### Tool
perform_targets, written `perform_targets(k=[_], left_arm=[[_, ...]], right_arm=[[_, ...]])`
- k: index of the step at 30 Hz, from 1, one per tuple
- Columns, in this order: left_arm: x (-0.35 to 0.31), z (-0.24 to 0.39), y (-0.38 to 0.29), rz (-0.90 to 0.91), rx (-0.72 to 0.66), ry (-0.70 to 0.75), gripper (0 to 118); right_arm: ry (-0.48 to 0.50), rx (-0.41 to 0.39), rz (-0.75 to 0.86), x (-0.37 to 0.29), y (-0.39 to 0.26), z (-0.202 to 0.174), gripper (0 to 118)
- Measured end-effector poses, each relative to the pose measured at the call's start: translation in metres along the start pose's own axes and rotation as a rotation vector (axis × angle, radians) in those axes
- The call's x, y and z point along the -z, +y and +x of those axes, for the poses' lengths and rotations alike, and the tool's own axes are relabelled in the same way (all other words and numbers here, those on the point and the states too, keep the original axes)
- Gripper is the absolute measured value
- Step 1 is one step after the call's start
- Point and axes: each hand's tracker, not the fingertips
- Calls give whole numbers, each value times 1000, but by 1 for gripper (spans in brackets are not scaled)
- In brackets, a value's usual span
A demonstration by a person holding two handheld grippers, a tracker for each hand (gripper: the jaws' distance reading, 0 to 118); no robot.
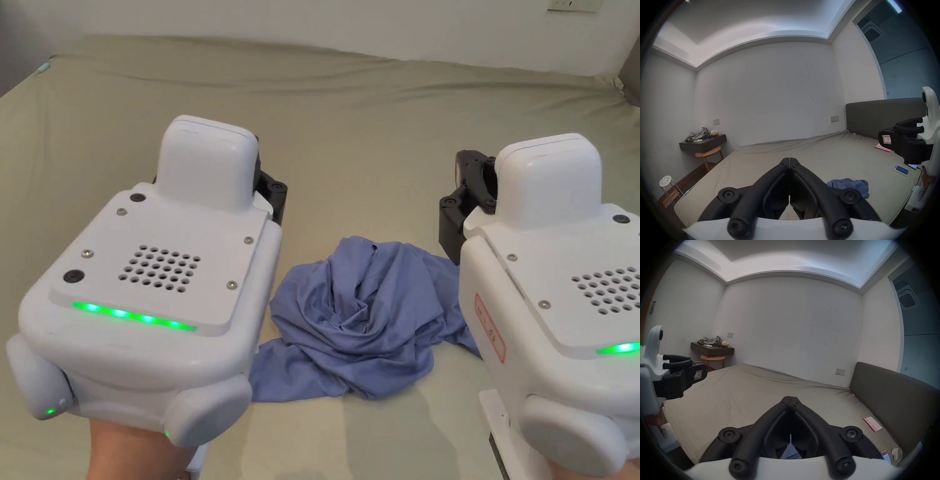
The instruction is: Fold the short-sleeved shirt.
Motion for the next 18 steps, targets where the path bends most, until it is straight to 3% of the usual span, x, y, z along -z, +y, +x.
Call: perform_targets(k=[5, 8, 13, 16, 18], left_arm=[[16, -2, -12, -57, 4, -10, 0], [40, -5, -38, -234, 4, -83, 0], [77, -6, -137, -562, 54, -138, 0], [91, -16, -193, -713, -93, -164, 0], [100, -19, -219, -809, -133, -175, 13]], right_arm=[[-2, -11, -16, 7, -6, -1, 0], [3, -10, -43, 15, -15, 1, 0], [2, -16, -103, 28, -37, 7, 0], [-2, -6, -148, 36, -52, 14, 0], [-7, -1, -183, 42, -63, 19, 0]])
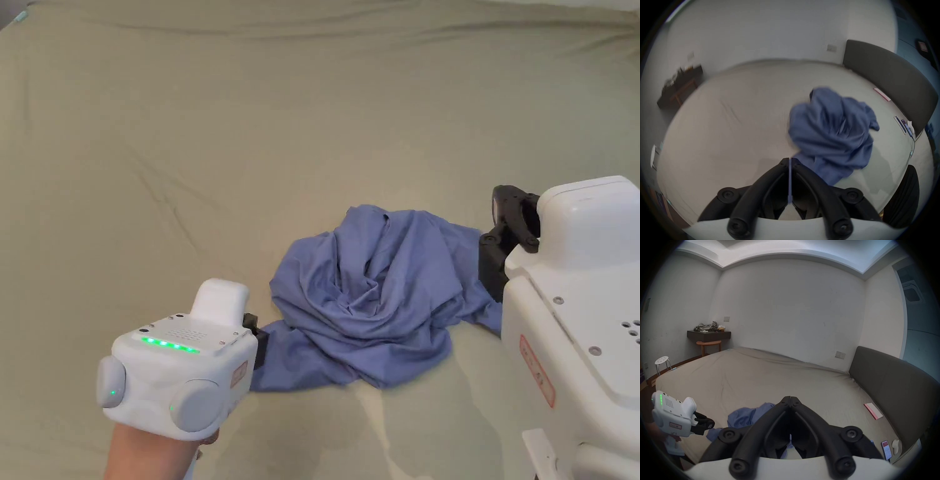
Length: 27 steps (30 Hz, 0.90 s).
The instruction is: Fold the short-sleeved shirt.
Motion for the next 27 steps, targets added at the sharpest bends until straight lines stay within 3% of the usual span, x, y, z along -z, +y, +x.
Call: perform_targets(k=[1, 2, 3, 6, 11, 13, 15, 16, 17, 18, 21, 25, 27], left_arm=[[7, -1, -4, -6, -5, 7, 33], [16, -2, -8, -18, 13, 18, 71], [27, -1, -10, -46, 35, 30, 71], [48, 1, -17, -90, 56, 66, 107], [56, 2, -16, -117, 34, 72, 108], [53, 0, -15, -120, 24, 68, 104], [46, 6, -15, -107, 39, 67, 88], [41, 10, -14, -86, 67, 71, 70], [36, 14, -14, -72, 98, 33, 29], [32, 16, -13, -58, 101, -32, 2], [19, 22, -13, -60, 130, -19, 2], [-11, 5, -5, 15, -14, -69, 1], [-29, -1, -1, 55, -43, -73, 2]], right_arm=[[-4, 2, -14, 3, -4, 2, 0], [-9, 5, -30, 7, -8, 5, 0], [-13, 12, -45, 10, -12, 8, 0], [-22, 26, -85, 18, -22, 15, 0], [-34, 16, -136, 26, -36, 23, 0], [-33, 18, -156, 29, -40, 26, 0], [-30, 19, -175, 33, -44, 31, 0], [-28, 19, -182, 35, -44, 33, 0], [-24, 17, -192, 38, -45, 35, 0], [-18, 17, -201, 41, -47, 41, 0], [66, 65, -268, 59, -52, 54, 0], [76, -17, -344, 92, -67, 72, 0], [119, 0, -401, 116, -73, 80, 0]])
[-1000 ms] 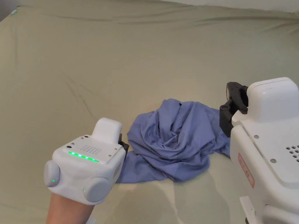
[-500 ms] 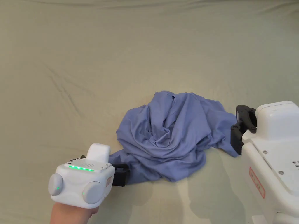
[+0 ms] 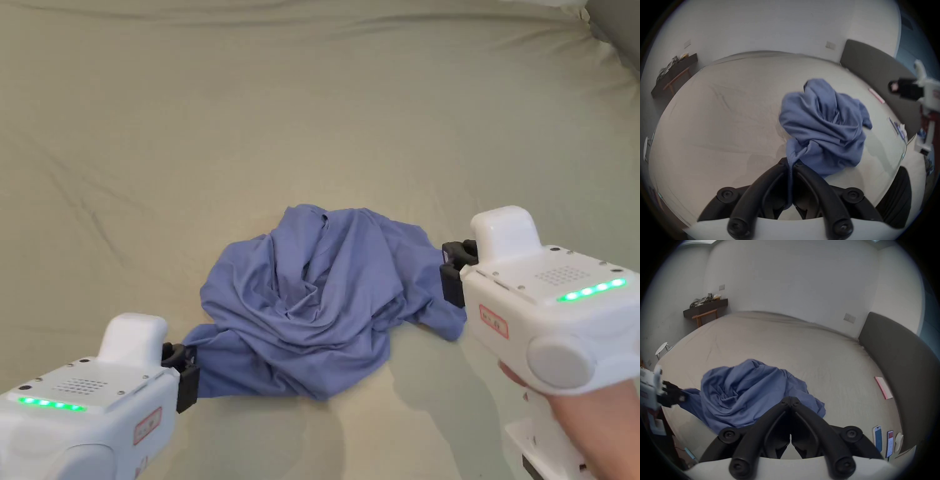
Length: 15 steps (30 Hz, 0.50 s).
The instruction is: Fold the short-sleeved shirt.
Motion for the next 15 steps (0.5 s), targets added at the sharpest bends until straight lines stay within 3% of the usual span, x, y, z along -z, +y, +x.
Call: perform_targets(k=[3, 8, 9, 10, 11, 12, 13, 15], left_arm=[[-18, 0, 9, 28, 5, 6, 2], [-29, -2, 14, 42, -13, 10, 2], [-28, -2, 14, 37, -13, 12, 2], [-26, -1, 13, 33, -12, 15, 2], [-24, -1, 11, 23, -9, 19, 2], [-20, -1, 9, 13, -4, 26, 2], [-18, -1, 7, 2, 1, 35, 2], [-11, -2, 2, -18, 0, 45, 2]], right_arm=[[47, 24, -98, 41, 7, 13, 0], [50, -48, -246, 129, 10, 17, 2], [55, -40, -277, 143, 9, 18, 15], [67, -35, -320, 159, 9, 19, 40], [67, -24, -353, 175, 9, 17, 84], [71, -16, -365, 188, 8, 17, 108], [72, -17, -359, 196, 8, 18, 118], [49, -29, -353, 209, 11, 12, 114]])
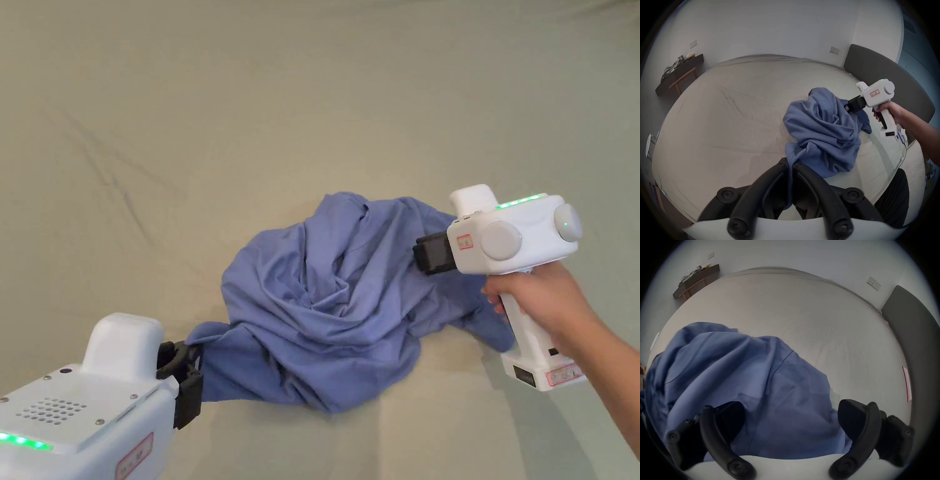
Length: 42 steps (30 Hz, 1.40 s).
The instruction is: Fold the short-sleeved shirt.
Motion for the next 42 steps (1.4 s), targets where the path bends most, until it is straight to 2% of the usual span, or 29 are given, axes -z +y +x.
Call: perform_targets(k=[3, 7, 10, 12, 13, 14, 15, 16, 17, 19, 23, 28, 35, 42], left_arm=[[6, -1, -3, -16, -19, 7, 2], [8, 0, -2, -19, -13, 20, 2], [10, 2, -1, -17, 2, 25, 2], [11, 3, 0, -15, 7, 24, 2], [11, 3, 1, -16, 5, 24, 2], [10, 4, 2, -15, 4, 24, 2], [8, 4, 3, -11, 7, 23, 2], [6, 6, 4, -4, 11, 21, 2], [3, 7, 5, 5, 16, 17, 2], [-4, 9, 7, 20, 22, 10, 2], [-24, 11, 12, 76, 19, -1, 2], [-54, 7, 23, 176, -1, -9, 2], [-109, -16, 61, 355, -31, 20, 2], [-177, -36, 115, 557, -41, 72, 2]], right_arm=[[6, -6, -69, 19, 4, -5, 116], [34, 19, -70, 20, 4, -8, 117], [73, 37, -60, 14, 1, -4, 105], [112, 14, -40, 4, 2, -3, 79], [115, -12, -26, -2, 2, -5, 53], [156, -33, -12, -10, 2, -7, 1], [186, -43, 11, -17, 1, -11, 2], [174, -54, 21, -17, 1, -14, 2], [104, -87, 3, -17, 0, -19, 2], [102, -85, -2, -19, -6, -20, 2], [91, 25, 86, -47, -17, -6, 2], [89, 94, 222, -120, -32, 16, 2], [37, 137, 451, -241, -44, 45, 2], [-2, 197, 696, -347, -49, 53, 2]])
